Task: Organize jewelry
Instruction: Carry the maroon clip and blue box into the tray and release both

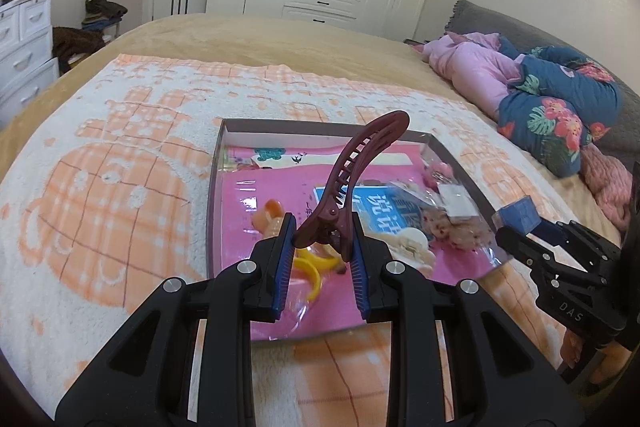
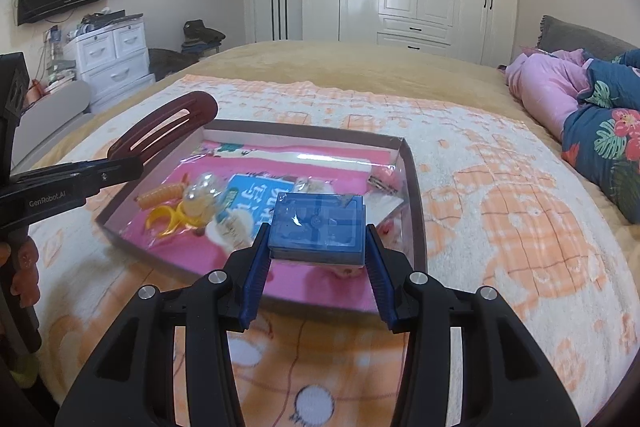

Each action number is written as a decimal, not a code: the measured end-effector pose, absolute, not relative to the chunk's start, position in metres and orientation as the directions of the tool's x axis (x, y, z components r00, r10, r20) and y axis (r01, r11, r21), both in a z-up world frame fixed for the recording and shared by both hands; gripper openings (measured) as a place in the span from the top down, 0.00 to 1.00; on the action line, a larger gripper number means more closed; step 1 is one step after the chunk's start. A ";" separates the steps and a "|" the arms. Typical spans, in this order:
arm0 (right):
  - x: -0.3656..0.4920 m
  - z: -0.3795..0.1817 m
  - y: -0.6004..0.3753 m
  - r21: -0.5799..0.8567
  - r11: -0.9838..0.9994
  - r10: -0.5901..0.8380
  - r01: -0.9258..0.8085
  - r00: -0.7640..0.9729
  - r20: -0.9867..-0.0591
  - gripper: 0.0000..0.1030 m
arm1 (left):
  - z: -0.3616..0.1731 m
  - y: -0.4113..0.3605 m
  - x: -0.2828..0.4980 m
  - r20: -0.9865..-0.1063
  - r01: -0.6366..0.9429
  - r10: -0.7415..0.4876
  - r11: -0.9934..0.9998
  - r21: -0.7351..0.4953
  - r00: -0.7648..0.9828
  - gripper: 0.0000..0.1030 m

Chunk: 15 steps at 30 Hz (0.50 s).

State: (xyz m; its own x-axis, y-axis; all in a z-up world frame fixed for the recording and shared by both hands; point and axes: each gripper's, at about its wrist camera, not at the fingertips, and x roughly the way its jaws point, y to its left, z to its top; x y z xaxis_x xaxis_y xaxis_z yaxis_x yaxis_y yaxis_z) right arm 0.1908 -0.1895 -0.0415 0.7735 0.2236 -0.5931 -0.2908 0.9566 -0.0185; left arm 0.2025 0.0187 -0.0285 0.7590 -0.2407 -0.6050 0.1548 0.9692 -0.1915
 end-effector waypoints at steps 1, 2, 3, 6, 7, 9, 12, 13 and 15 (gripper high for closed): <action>0.194 -0.042 -0.189 -0.023 0.957 0.218 -0.288 0.775 -0.593 0.58 | -0.030 0.019 0.205 -0.608 0.153 -0.239 0.970 -0.191 0.757 0.83; 0.199 -0.043 -0.189 -0.024 0.958 0.216 -0.286 0.774 -0.595 0.58 | -0.033 0.018 0.208 -0.613 0.150 -0.238 0.970 -0.193 0.753 0.83; 0.202 -0.044 -0.190 -0.026 0.958 0.213 -0.284 0.775 -0.595 0.58 | -0.035 0.018 0.209 -0.618 0.148 -0.239 0.969 -0.196 0.749 0.83; 0.213 -0.046 -0.190 -0.033 0.961 0.202 -0.276 0.776 -0.597 0.58 | -0.041 0.016 0.213 -0.627 0.148 -0.240 0.969 -0.196 0.741 0.83; 0.218 -0.048 -0.190 -0.038 0.961 0.197 -0.273 0.778 -0.596 0.58 | -0.043 0.014 0.213 -0.630 0.150 -0.237 0.971 -0.188 0.740 0.82; 0.224 -0.050 -0.191 -0.044 0.963 0.186 -0.264 0.778 -0.600 0.58 | -0.045 0.013 0.214 -0.632 0.155 -0.240 0.970 -0.188 0.737 0.82; 0.232 -0.054 -0.195 -0.037 0.968 0.176 -0.248 0.774 -0.608 0.58 | -0.048 0.008 0.214 -0.634 0.171 -0.251 0.968 -0.185 0.732 0.82; 0.233 -0.055 -0.196 -0.037 0.969 0.172 -0.245 0.774 -0.609 0.58 | -0.048 0.005 0.214 -0.635 0.180 -0.256 0.966 -0.184 0.728 0.82; 0.235 -0.059 -0.199 -0.039 0.971 0.164 -0.237 0.772 -0.614 0.58 | -0.050 0.000 0.214 -0.638 0.194 -0.266 0.964 -0.183 0.722 0.82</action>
State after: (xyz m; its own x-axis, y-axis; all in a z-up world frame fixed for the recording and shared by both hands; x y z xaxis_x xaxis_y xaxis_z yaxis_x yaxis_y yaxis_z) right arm 0.2346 -0.1985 -0.0587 0.7722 0.1638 -0.6139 -0.2367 0.9708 -0.0387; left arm 0.2136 0.0001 -0.0501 0.7224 -0.2664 -0.6381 0.1940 0.9638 -0.1828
